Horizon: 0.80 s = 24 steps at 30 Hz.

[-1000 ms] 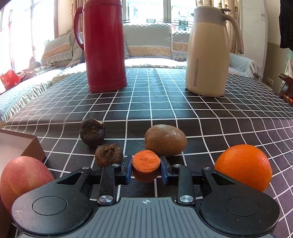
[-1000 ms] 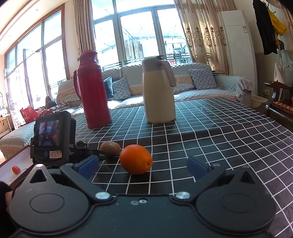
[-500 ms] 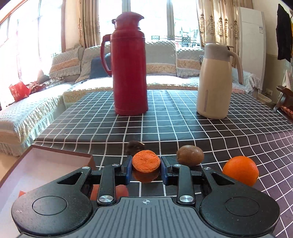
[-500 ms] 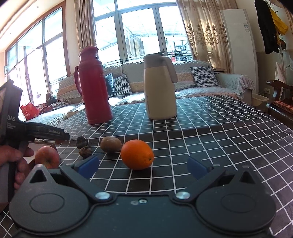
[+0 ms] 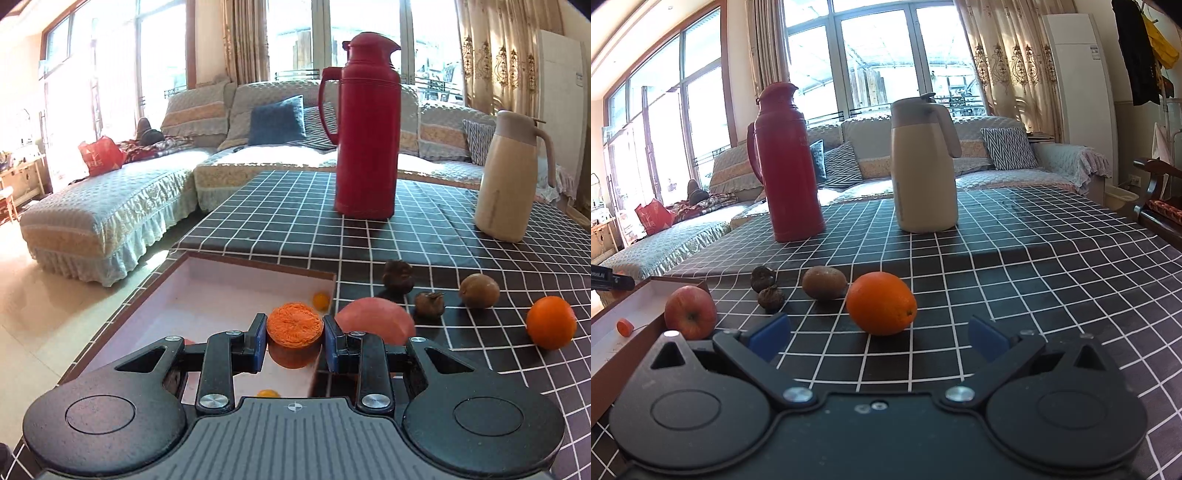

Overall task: Organize fruits
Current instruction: 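Lift the carrot chunk with the left tool and carry it over the box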

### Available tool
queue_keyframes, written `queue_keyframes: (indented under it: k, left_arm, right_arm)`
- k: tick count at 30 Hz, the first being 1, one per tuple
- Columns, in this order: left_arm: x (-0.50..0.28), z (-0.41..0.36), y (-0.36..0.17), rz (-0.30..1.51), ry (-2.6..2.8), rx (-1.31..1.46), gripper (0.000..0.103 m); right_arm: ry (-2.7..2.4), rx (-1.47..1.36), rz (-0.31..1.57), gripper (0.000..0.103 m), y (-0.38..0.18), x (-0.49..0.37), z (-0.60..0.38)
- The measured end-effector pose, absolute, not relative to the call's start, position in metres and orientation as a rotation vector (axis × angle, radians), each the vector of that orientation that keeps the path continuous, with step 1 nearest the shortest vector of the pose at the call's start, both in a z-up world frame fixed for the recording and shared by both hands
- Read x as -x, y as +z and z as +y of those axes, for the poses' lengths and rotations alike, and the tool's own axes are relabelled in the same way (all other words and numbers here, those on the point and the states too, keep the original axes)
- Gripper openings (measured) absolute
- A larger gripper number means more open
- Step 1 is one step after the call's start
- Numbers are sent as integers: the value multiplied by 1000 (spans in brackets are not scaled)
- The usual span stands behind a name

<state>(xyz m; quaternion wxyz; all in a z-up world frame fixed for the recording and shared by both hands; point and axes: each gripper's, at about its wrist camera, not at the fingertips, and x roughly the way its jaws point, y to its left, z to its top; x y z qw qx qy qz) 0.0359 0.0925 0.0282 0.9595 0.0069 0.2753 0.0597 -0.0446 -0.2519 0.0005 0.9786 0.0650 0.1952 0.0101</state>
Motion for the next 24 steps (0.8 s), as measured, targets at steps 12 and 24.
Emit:
queue_keyframes:
  k: [12, 24]
  left_arm:
    - [-31, 141, 0, 640, 196, -1, 32]
    - [-29, 148, -19, 702, 185, -16, 32]
  right_arm:
    - [52, -118, 397, 103, -2, 34, -232]
    - [68, -108, 406, 103, -5, 31, -222]
